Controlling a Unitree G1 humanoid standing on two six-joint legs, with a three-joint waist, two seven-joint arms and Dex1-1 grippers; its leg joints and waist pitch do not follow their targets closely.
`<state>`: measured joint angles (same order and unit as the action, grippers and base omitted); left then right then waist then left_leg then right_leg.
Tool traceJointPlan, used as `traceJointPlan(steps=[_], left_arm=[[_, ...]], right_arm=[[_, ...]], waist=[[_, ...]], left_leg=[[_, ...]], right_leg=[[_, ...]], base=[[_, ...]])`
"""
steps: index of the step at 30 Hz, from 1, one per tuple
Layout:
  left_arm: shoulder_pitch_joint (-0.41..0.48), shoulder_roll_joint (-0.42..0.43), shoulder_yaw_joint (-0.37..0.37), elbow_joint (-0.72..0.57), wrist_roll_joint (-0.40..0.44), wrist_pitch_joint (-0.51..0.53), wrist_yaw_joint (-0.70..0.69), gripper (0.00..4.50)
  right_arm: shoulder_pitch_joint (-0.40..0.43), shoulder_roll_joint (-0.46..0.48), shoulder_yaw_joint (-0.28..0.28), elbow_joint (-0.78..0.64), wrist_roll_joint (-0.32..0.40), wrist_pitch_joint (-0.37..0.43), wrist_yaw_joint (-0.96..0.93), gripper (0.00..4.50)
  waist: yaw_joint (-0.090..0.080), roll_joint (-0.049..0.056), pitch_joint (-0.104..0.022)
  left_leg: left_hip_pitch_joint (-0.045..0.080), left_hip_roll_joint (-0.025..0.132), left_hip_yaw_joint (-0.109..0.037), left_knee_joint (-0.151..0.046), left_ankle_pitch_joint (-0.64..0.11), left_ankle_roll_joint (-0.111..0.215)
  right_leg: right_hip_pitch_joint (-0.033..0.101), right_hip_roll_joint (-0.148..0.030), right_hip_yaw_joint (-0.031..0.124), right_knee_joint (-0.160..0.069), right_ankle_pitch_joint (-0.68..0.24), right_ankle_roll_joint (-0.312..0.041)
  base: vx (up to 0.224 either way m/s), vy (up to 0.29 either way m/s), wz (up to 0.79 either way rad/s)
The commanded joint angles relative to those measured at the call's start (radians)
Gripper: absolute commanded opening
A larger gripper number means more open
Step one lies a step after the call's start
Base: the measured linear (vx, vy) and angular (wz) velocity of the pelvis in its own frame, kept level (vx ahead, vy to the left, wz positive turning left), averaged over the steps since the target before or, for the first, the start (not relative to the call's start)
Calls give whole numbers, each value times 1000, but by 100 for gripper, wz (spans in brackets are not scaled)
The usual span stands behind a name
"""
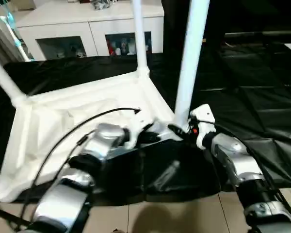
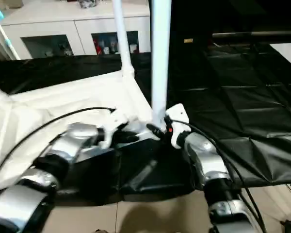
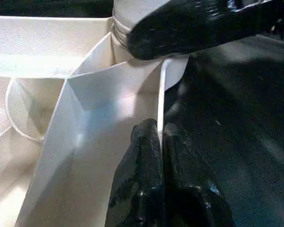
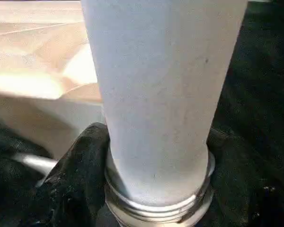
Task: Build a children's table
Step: Rotate leg to tighten
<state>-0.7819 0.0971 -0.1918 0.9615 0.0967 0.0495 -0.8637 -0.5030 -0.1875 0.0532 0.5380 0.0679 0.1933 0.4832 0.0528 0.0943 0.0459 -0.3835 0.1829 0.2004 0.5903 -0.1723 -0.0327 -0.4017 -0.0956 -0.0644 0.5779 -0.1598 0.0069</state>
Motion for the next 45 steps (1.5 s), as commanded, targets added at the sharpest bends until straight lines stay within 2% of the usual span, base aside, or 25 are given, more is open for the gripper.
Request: traceJointPlan(steps=[1,2,3,5,8,10,13,15,18,20,21,22,23,24,27,29,30,33,34,35,42,45], left_arm=[[-10,-48,22,54,-1,23,135,0],[-11,-50,23,55,-1,23,139,0],[-32,-70,26,77,4,22,190,0],[-43,-79,24,90,11,17,208,0],[-46,-84,20,97,16,12,209,0],[-43,-81,17,101,17,4,204,0],[-36,-70,15,103,16,-12,181,0],[-33,-60,17,103,15,-17,165,0],[-22,-40,10,94,14,-42,112,0],[-7,-14,1,76,11,-50,54,0],[-3,-4,-2,71,12,-59,35,0],[-2,-2,-3,70,11,-62,31,0],[1,8,-2,67,10,-66,20,0],[3,15,-1,65,8,-68,12,0],[12,33,-2,53,0,-83,-33,0],[33,57,-6,19,-21,-114,-125,0],[44,66,-6,3,-32,-126,-168,0],[79,99,-16,-61,-66,-125,-303,0],[88,112,-21,-79,-70,-118,-332,0],[93,120,-24,-89,-71,-114,-346,0],[111,141,-20,-120,-83,-104,-380,0],[116,145,-21,-134,-85,-96,-387,0]], right_arm=[[-15,64,33,47,-13,47,-77,269],[-16,67,32,49,-14,49,-83,269],[-39,97,26,93,-38,67,-174,269],[-57,115,21,123,-54,67,-224,269],[-70,130,14,132,-52,62,-228,268],[-67,130,21,117,-55,44,-201,268],[-60,123,20,101,-43,33,-175,268],[-57,114,8,95,-23,33,-154,324],[-51,92,-3,80,-6,32,-118,348],[-42,43,15,63,-26,11,-73,360],[-38,23,25,57,-33,4,-48,381],[-36,17,29,54,-35,2,-39,381],[-29,-10,48,45,-49,-9,-2,381],[-24,-27,56,38,-53,-16,25,381],[-7,-61,54,-1,-28,-30,104,381],[14,-101,51,-49,0,-47,194,381],[22,-119,56,-66,9,-55,227,381],[36,-160,62,-88,21,-72,284,381],[41,-173,64,-94,28,-71,310,381],[44,-180,64,-98,33,-70,327,381],[79,-199,67,-154,70,-53,417,381],[86,-196,75,-159,75,-54,430,354]], waist=[[-2,-28,-64],[-5,-25,-63],[-8,-25,-63],[-13,-24,-62],[-18,-24,-62],[-18,-30,-62],[-17,-30,-63],[-16,-30,-63],[-15,-30,-65],[-12,-29,-64],[-12,-30,-65],[-11,-30,-65],[-12,-26,-66],[-12,-28,-66],[-10,-28,-65],[-6,-29,-66],[-3,-29,-68],[0,-26,-68],[-1,-26,-68],[1,-23,-69],[13,-24,-69],[15,-25,-68]], left_leg=[[20,35,-24,-71,-269,45],[21,35,-25,-72,-274,43],[19,33,-26,-73,-275,38],[22,32,-27,-74,-297,32],[21,32,-28,-75,-312,38],[18,32,-28,-74,-306,48],[17,33,-28,-74,-292,54],[17,34,-27,-74,-286,59],[16,35,-26,-73,-273,66],[15,36,-26,-73,-266,67],[13,35,-25,-71,-258,72],[13,35,-25,-71,-255,73],[12,34,-24,-69,-252,76],[11,35,-25,-69,-245,79],[12,37,-23,-68,-245,84],[12,39,-23,-68,-242,91],[7,41,-25,-68,-227,101],[10,44,-22,-66,-227,109],[8,44,-22,-66,-222,108],[10,45,-21,-66,-221,106],[13,46,-19,-66,-217,94],[14,46,-19,-67,-224,89]], right_leg=[[40,-53,30,-80,-386,-193],[36,-51,30,-82,-384,-192],[39,-51,28,-81,-384,-189],[38,-52,28,-85,-400,-185],[37,-53,27,-88,-410,-181],[39,-54,28,-87,-410,-177],[39,-55,29,-86,-398,-179],[40,-55,29,-84,-384,-184],[41,-55,30,-81,-360,-194],[44,-54,28,-80,-350,-196],[45,-55,30,-78,-331,-201],[46,-55,29,-78,-330,-202],[46,-55,29,-77,-327,-206],[47,-54,28,-76,-320,-207],[46,-54,28,-75,-318,-214],[47,-54,28,-74,-313,-214],[52,-55,27,-70,-290,-219],[46,-54,28,-65,-276,-239],[47,-54,28,-65,-273,-240],[45,-54,28,-65,-268,-243],[44,-52,29,-61,-247,-247],[43,-54,30,-63,-272,-240]], base=[[0,0,0],[0,0,0],[0,0,0],[0,0,0],[0,0,0],[0,0,0],[0,0,0],[0,0,0],[0,0,0],[0,0,0],[0,0,0],[0,0,0],[0,0,0],[0,0,0],[0,0,0],[0,0,0],[0,0,0],[0,0,0],[0,0,0],[0,0,0],[0,0,0],[0,0,0]])
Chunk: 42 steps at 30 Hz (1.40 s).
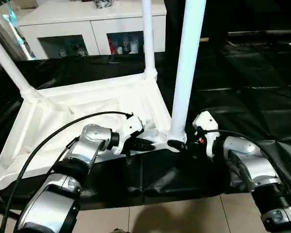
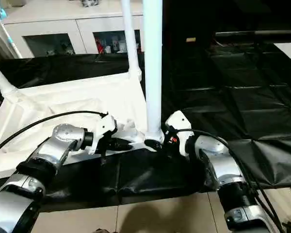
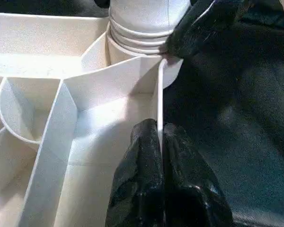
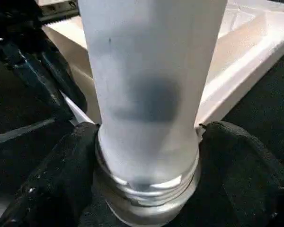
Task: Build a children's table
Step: Rotate leg to tighten
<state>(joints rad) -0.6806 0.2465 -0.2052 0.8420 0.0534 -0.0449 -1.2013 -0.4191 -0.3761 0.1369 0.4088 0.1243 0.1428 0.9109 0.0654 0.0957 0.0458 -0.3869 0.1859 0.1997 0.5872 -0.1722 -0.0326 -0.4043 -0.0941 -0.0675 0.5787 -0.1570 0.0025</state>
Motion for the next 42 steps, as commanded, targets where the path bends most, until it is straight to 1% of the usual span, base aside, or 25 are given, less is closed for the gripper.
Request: traceJointPlan(steps=[1,5,7,9,15,17,18,19,20,21,23,25,27,28,30,31,32,33,34,36,37,38,39,40,42], left_arm=[[17,-4,-7,-22,-42,3,-51,0],[20,-6,-8,-34,-40,11,-55,0],[21,-6,-8,-35,-40,12,-56,0],[22,-5,-9,-38,-39,15,-57,0],[27,-5,-10,-43,-31,26,-39,0],[19,-16,-3,-27,-23,40,4,0],[2,-34,6,3,-14,49,59,0],[-3,-39,7,12,-10,48,75,0],[-12,-48,9,27,-2,47,105,0],[-12,-48,9,27,-2,47,105,0],[-47,-83,17,75,18,59,210,0],[-64,-101,21,95,25,63,259,0],[-98,-134,28,137,38,73,357,0],[-98,-134,28,137,38,73,357,0],[-124,-160,32,173,47,80,428,0],[-144,-181,31,198,52,80,465,0],[-145,-183,31,201,53,80,467,0],[-152,-191,23,207,59,81,460,0],[-152,-192,20,206,60,78,453,0],[-158,-197,24,216,58,72,457,0],[-160,-195,22,220,61,65,454,0],[-160,-190,22,225,62,58,450,0],[-159,-184,20,228,63,51,443,0],[-158,-181,19,229,63,48,439,0],[-156,-171,19,237,65,35,428,0]], right_arm=[[3,-6,-8,-31,21,-4,7,354],[7,-3,-9,-34,31,0,18,310],[8,-3,-9,-35,32,1,21,304],[10,-3,-11,-36,32,4,23,282],[8,6,-19,-24,24,8,-1,270],[-17,29,-27,22,-3,28,-86,270],[-52,64,-41,94,-39,46,-212,270],[-59,74,-44,111,-47,45,-242,270],[-71,92,-49,138,-58,44,-292,270],[-71,92,-49,138,-58,44,-292,270],[-86,151,-68,163,-55,66,-389,270],[-91,175,-72,169,-55,73,-425,269],[-105,217,-89,196,-56,99,-515,269],[-105,217,-89,196,-56,99,-515,269],[-119,245,-95,227,-73,112,-594,269],[-127,260,-79,249,-96,110,-633,269],[-127,262,-77,250,-98,109,-635,269],[-129,269,-65,254,-109,103,-645,269],[-129,269,-62,253,-113,101,-646,269],[-130,271,-64,250,-121,91,-653,269],[-128,268,-68,245,-119,79,-648,304],[-124,265,-83,235,-98,74,-625,325],[-119,262,-100,223,-72,73,-597,339],[-116,261,-106,218,-61,74,-585,339],[-115,249,-101,213,-62,66,-571,359]], waist=[[3,-25,-68],[2,-25,-68],[2,-25,-68],[2,-26,-69],[3,-27,-70],[1,-26,-69],[-3,-27,-69],[-12,-28,-65],[-14,-26,-66],[-18,-26,-66],[-26,-27,-64],[-26,-28,-66],[-27,-25,-67],[-27,-25,-66],[-28,-24,-67],[-29,-23,-67],[-29,-23,-68],[-27,-20,-68],[-28,-23,-67],[-27,-22,-68],[-26,-19,-68],[-27,-20,-68],[-26,-22,-68],[-25,-23,-67],[-24,-23,-69]], left_leg=[[18,43,-19,-64,-227,87],[17,43,-20,-65,-228,80],[17,43,-20,-65,-224,82],[17,43,-20,-64,-217,84],[16,42,-19,-62,-204,91],[16,41,-19,-62,-205,87],[17,41,-20,-63,-210,78],[13,36,-22,-67,-227,63],[13,36,-25,-68,-235,54],[20,37,-24,-69,-256,42],[21,35,-22,-68,-266,41],[20,34,-24,-68,-257,44],[21,33,-22,-66,-247,48],[20,33,-23,-67,-243,48],[20,32,-23,-67,-242,49],[20,31,-24,-66,-244,46],[20,31,-23,-66,-245,45],[22,31,-24,-66,-248,47],[19,31,-24,-66,-248,51],[19,31,-24,-65,-245,59],[20,31,-24,-66,-251,60],[19,31,-24,-66,-254,61],[20,31,-24,-66,-262,62],[20,32,-24,-66,-266,67],[16,33,-26,-67,-249,69]], right_leg=[[45,-56,33,-64,-282,-234],[45,-54,33,-64,-284,-229],[46,-54,33,-64,-277,-230],[46,-54,33,-62,-264,-232],[47,-55,32,-61,-261,-234],[45,-54,32,-62,-267,-234],[43,-54,32,-63,-278,-234],[46,-53,29,-65,-312,-227],[47,-55,28,-65,-330,-221],[43,-54,30,-72,-349,-213],[41,-53,33,-72,-336,-214],[44,-53,33,-72,-328,-213],[43,-53,34,-72,-309,-216],[43,-53,34,-71,-302,-216],[43,-52,33,-71,-292,-219],[46,-53,32,-72,-293,-218],[45,-53,32,-73,-292,-217],[45,-54,32,-73,-292,-216],[46,-54,32,-74,-290,-215],[48,-54,32,-73,-281,-216],[48,-54,31,-73,-284,-217],[48,-54,31,-74,-285,-216],[49,-54,31,-74,-292,-214],[49,-55,31,-75,-295,-214],[51,-54,31,-71,-274,-219]], base=[[0,0,0],[0,0,0],[0,0,0],[0,0,0],[0,0,0],[0,0,0],[0,0,0],[0,0,0],[0,0,0],[0,0,0],[0,0,0],[0,0,0],[0,0,0],[0,0,0],[0,0,0],[0,0,0],[0,0,0],[0,0,0],[0,0,0],[0,0,0],[0,0,0],[0,0,0],[0,0,0],[0,0,0],[0,0,0]])
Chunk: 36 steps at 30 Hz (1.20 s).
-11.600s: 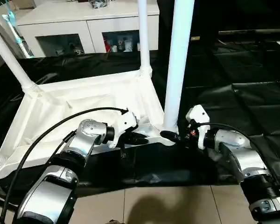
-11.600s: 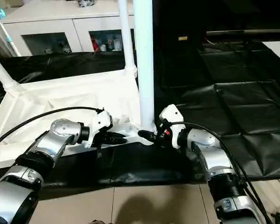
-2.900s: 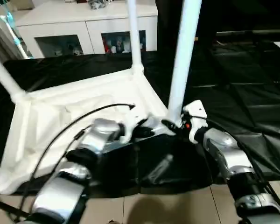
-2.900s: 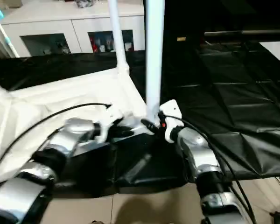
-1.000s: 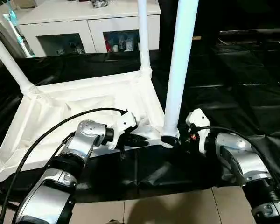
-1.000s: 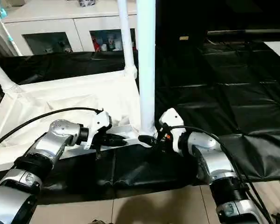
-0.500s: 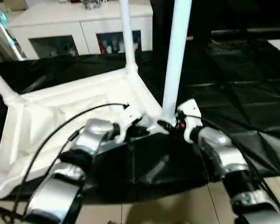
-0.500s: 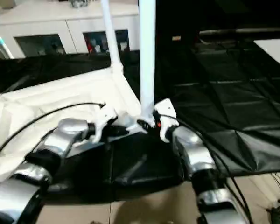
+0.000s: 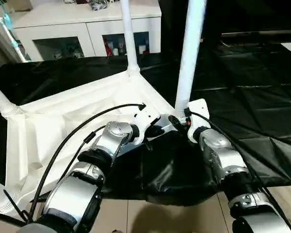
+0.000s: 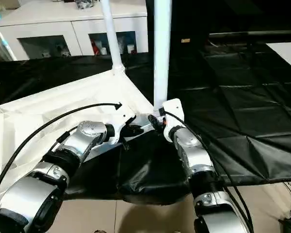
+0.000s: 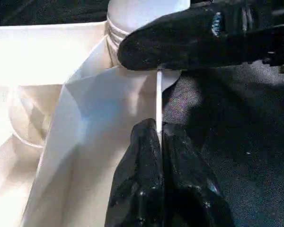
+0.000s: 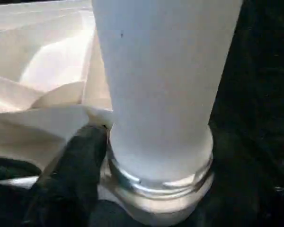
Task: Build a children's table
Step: Rotate leg to tighten
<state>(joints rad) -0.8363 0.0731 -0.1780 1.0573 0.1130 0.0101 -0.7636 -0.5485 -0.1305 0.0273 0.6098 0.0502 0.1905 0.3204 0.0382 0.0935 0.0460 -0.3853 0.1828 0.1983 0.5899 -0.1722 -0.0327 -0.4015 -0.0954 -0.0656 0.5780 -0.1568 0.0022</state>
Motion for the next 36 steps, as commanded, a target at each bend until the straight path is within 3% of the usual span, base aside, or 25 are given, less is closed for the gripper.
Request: traceJointPlan(steps=[1,2,6,11,16,17,22,28,36], left_arm=[[4,9,-9,19,5,-26,-25,0],[7,13,-10,15,4,-28,-34,0],[17,27,-14,3,2,-38,-67,0],[80,76,-41,-80,-43,-122,-316,0],[125,113,-60,-160,-73,-108,-443,0],[136,120,-60,-175,-79,-104,-457,0],[161,141,-55,-207,-89,-96,-496,0],[167,152,-50,-226,-91,-84,-494,0],[165,151,-47,-235,-89,-76,-490,0]], right_arm=[[16,-11,23,8,1,7,38,359],[19,-20,31,3,-2,4,55,381],[25,-49,49,-16,-4,-12,117,381],[57,-146,75,-102,30,-58,340,381],[104,-217,93,-186,84,-41,504,381],[115,-229,94,-201,97,-32,533,381],[145,-261,103,-241,116,-22,613,381],[163,-280,119,-261,113,-18,644,381],[161,-284,105,-266,118,-11,648,365]], waist=[[4,-22,-69],[5,-23,-71],[8,-22,-70],[23,-22,-72],[36,-18,-72],[40,-18,-71],[49,-21,-70],[46,-22,-69],[47,-21,-70]], left_leg=[[16,36,-23,-68,-244,71],[16,36,-22,-66,-234,75],[14,36,-21,-64,-220,87],[11,42,-19,-61,-198,115],[20,50,-17,-63,-221,102],[17,51,-18,-64,-221,100],[18,49,-18,-65,-226,88],[18,47,-19,-67,-237,74],[17,46,-18,-65,-219,81]], right_leg=[[47,-53,29,-70,-266,-223],[48,-54,29,-67,-251,-228],[50,-54,28,-66,-238,-235],[52,-55,28,-60,-209,-248],[45,-54,30,-59,-229,-253],[46,-54,31,-57,-228,-249],[44,-55,33,-59,-250,-236],[42,-55,32,-64,-298,-217],[43,-53,31,-62,-268,-224]], base=[[0,0,0],[0,0,0],[0,0,0],[0,0,0],[0,0,0],[0,0,0],[0,0,0],[0,0,0],[0,0,0]])
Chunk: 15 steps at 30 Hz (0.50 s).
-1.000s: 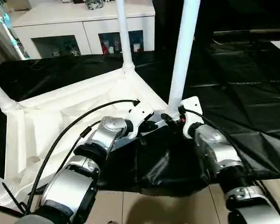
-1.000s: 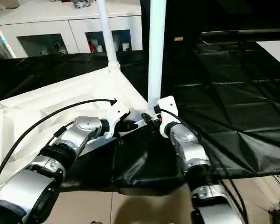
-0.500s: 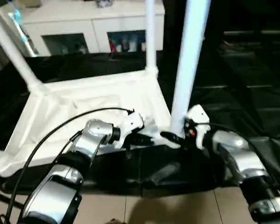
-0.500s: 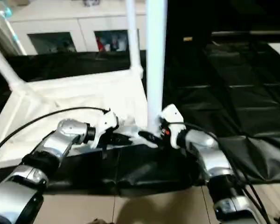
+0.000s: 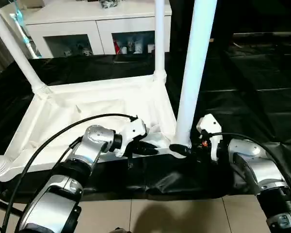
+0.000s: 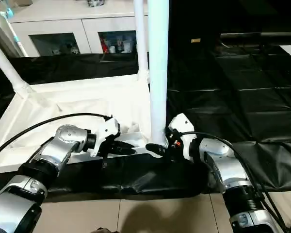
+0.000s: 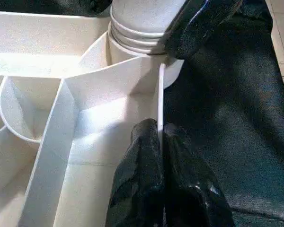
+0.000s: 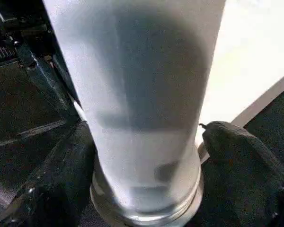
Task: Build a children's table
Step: Rotate leg to tighten
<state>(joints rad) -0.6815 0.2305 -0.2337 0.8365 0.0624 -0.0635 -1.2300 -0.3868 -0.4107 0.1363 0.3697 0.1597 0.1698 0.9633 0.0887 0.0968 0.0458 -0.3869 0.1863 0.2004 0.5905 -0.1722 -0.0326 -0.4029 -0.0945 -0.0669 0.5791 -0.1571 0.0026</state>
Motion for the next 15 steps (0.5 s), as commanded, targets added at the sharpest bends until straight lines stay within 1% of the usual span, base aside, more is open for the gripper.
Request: traceJointPlan(steps=[1,3,5,6,7,9,10,11,15], left_arm=[[10,-7,8,-13,-39,-2,-24,0],[11,-7,7,-14,-39,-1,-23,0],[13,-7,6,-19,-40,3,-23,0],[13,-7,6,-21,-40,5,-22,0],[15,-7,6,-23,-40,7,-23,0],[16,-6,5,-26,-40,9,-23,0],[16,-6,5,-26,-40,9,-23,0],[18,-6,5,-28,-40,10,-24,0],[21,-6,4,-32,-38,12,-23,0]], right_arm=[[-1,-3,-4,-27,10,12,7,365],[0,-4,-3,-29,11,15,9,330],[2,-6,-1,-31,12,17,12,318],[3,-6,0,-32,13,18,13,307],[4,-7,1,-32,13,18,14,307],[5,-7,2,-32,14,18,16,281],[5,-7,2,-32,14,18,16,276],[7,-7,2,-33,13,18,17,271],[10,-5,4,-34,9,17,16,262]], waist=[[-3,-25,-70],[-3,-25,-70],[-3,-26,-70],[-3,-25,-70],[-3,-25,-71],[-3,-25,-70],[-3,-26,-70],[-3,-23,-70],[-3,-24,-70]], left_leg=[[18,43,-20,-65,-216,83],[18,42,-21,-65,-218,83],[18,42,-21,-65,-219,82],[18,43,-21,-65,-216,82],[18,44,-21,-65,-215,82],[18,43,-21,-65,-217,82],[18,42,-20,-65,-217,82],[18,43,-21,-65,-215,82],[19,43,-21,-65,-217,80]], right_leg=[[44,-54,32,-63,-266,-225],[44,-55,32,-64,-276,-223],[44,-55,32,-65,-285,-220],[44,-55,32,-64,-282,-220],[44,-55,32,-63,-277,-221],[44,-54,32,-63,-275,-222],[44,-55,32,-64,-276,-222],[44,-55,32,-63,-275,-222],[44,-54,32,-63,-273,-223]], base=[[0,0,0],[0,0,0],[0,0,0],[0,0,0],[0,0,0],[0,0,0],[0,0,0],[0,0,0],[0,0,0]])
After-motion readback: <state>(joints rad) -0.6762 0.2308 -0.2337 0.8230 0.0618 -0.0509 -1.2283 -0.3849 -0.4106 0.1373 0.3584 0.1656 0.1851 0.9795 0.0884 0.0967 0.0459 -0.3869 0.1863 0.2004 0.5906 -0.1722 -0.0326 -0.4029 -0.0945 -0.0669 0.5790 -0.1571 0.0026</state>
